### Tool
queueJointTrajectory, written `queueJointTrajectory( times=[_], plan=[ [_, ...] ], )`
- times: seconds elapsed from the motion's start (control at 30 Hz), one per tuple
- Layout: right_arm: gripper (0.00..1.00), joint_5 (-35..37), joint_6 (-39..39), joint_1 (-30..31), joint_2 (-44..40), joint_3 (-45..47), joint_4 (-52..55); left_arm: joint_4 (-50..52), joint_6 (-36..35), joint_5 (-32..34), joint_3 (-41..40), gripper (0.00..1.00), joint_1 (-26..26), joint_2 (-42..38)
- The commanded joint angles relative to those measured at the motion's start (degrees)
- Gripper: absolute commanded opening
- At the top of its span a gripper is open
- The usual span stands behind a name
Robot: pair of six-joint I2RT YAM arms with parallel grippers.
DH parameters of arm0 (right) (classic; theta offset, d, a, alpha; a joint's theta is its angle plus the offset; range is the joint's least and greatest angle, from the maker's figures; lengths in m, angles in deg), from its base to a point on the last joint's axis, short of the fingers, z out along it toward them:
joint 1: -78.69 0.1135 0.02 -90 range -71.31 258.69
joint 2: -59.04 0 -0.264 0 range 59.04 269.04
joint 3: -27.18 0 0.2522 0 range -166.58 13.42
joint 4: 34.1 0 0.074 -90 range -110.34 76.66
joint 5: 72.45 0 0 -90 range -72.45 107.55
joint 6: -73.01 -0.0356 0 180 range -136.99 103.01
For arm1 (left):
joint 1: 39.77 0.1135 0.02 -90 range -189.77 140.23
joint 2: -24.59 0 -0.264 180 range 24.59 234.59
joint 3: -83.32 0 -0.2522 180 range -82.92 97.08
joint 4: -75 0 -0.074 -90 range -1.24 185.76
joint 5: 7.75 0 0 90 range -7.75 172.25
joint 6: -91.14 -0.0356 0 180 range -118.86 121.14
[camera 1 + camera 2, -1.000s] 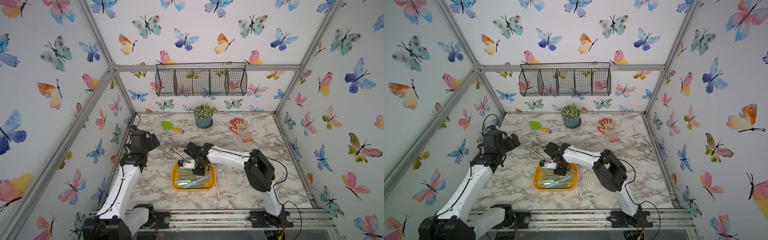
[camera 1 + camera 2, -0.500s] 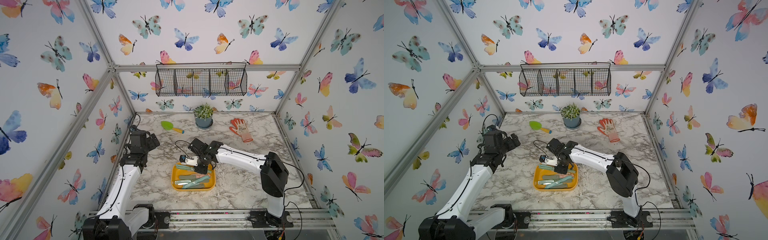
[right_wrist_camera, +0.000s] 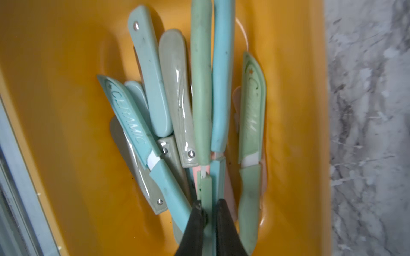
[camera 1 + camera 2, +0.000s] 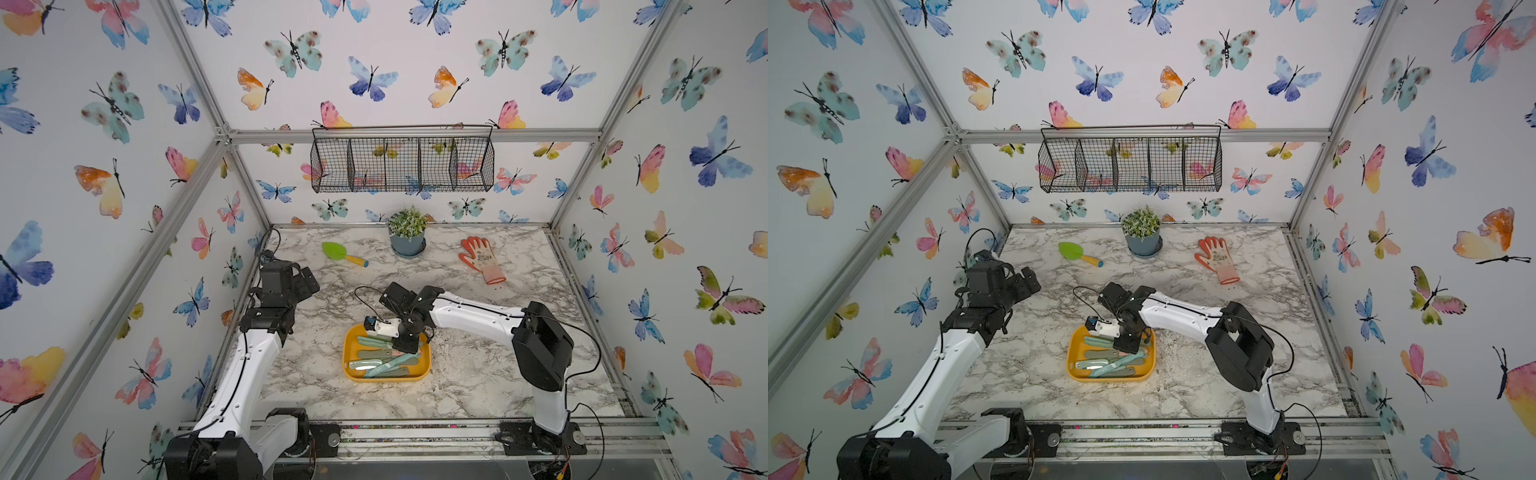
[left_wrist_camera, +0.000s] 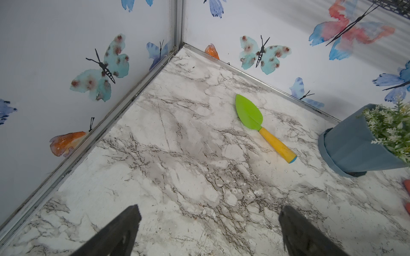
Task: Take the fruit knife out of the storage box
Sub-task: Place the fruit knife in the storage box.
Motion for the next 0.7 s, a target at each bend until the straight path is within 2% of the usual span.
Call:
queueJointTrajectory(
  times=[0.0, 0.07, 0.13, 0.23, 0.27, 0.4, 0.57, 0.67],
  plan=[
    [0.12, 0.67, 0.07, -0.43, 0.97, -0.24, 0.09, 0.57, 0.28, 1.08, 0.84, 0.98, 0.23, 0.16],
    [0.16, 1.06, -0.02, -0.52, 1.36, -0.52, 0.22, 0.60, 0.30, 1.10, 0.84, 0.98, 0.23, 0.16],
    [0.35, 1.09, -0.13, -0.52, 1.12, -0.61, -0.16, 0.67, 0.32, 1.09, 0.84, 0.98, 0.30, 0.16],
    [0.57, -0.10, 0.34, -0.52, 0.81, -1.03, -0.68, 0.62, 0.33, 1.09, 0.84, 0.98, 0.22, 0.16],
    [0.60, -0.34, 0.44, -0.52, 0.85, -1.11, -0.87, 0.65, 0.31, 1.13, 0.86, 0.98, 0.24, 0.16],
    [0.59, -0.42, 0.62, -0.43, 2.74, -2.42, -0.36, 0.64, 0.37, 1.17, 0.84, 0.98, 0.25, 0.16],
    [0.49, 1.43, 1.02, -0.43, 5.15, -2.99, 0.09, 0.66, 0.35, 1.44, 0.84, 0.98, 0.32, 0.07],
    [0.48, 3.46, 1.20, -0.43, 5.81, -2.99, 0.60, 0.69, 0.36, 1.48, 0.84, 0.98, 0.25, 0.16]
  ],
)
